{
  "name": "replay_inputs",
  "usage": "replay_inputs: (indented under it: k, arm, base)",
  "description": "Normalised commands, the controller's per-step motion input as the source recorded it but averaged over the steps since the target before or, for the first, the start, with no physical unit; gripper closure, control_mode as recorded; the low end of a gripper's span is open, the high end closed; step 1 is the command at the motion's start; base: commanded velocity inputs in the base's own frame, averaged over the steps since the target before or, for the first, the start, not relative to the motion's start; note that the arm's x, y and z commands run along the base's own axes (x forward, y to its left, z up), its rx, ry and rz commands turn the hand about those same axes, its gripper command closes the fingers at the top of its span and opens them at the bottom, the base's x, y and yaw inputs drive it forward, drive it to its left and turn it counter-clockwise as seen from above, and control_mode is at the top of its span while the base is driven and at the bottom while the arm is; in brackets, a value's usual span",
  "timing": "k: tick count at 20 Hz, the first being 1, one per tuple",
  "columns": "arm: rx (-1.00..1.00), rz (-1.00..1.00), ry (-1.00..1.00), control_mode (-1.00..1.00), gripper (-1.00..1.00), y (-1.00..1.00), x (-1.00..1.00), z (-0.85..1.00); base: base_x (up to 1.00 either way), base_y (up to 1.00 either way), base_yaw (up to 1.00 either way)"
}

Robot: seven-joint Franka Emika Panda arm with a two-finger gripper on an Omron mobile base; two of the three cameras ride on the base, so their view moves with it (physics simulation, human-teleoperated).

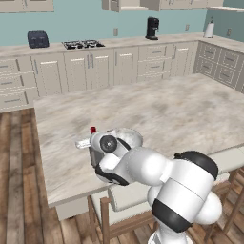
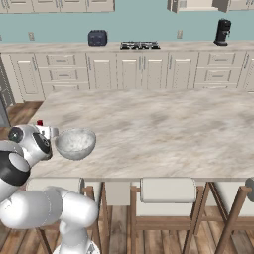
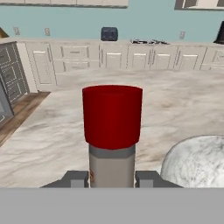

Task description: There is a bowl on the dining counter. Grab a lemon wedge from the fridge and place it in the bowl. Then get the liquor bottle and glass cup from the cabinet and place them next to the bowl.

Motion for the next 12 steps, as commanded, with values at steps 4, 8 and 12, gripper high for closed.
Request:
replay_inputs:
  k: [4,8,12]
  arm:
    - [0.00,0.00,0.00,-1.00,1.00,0.06,0.00,-0.14]
    - [0.00,0.00,-0.01,-1.00,1.00,0.05,0.06,-0.12]
    - [0.00,0.00,-0.01,-1.00,1.00,0.11,0.20,-0.11]
  base:
    - [0.00,0.00,0.00]
    - [0.00,0.00,0.00]
    - [0.00,0.00,0.00]
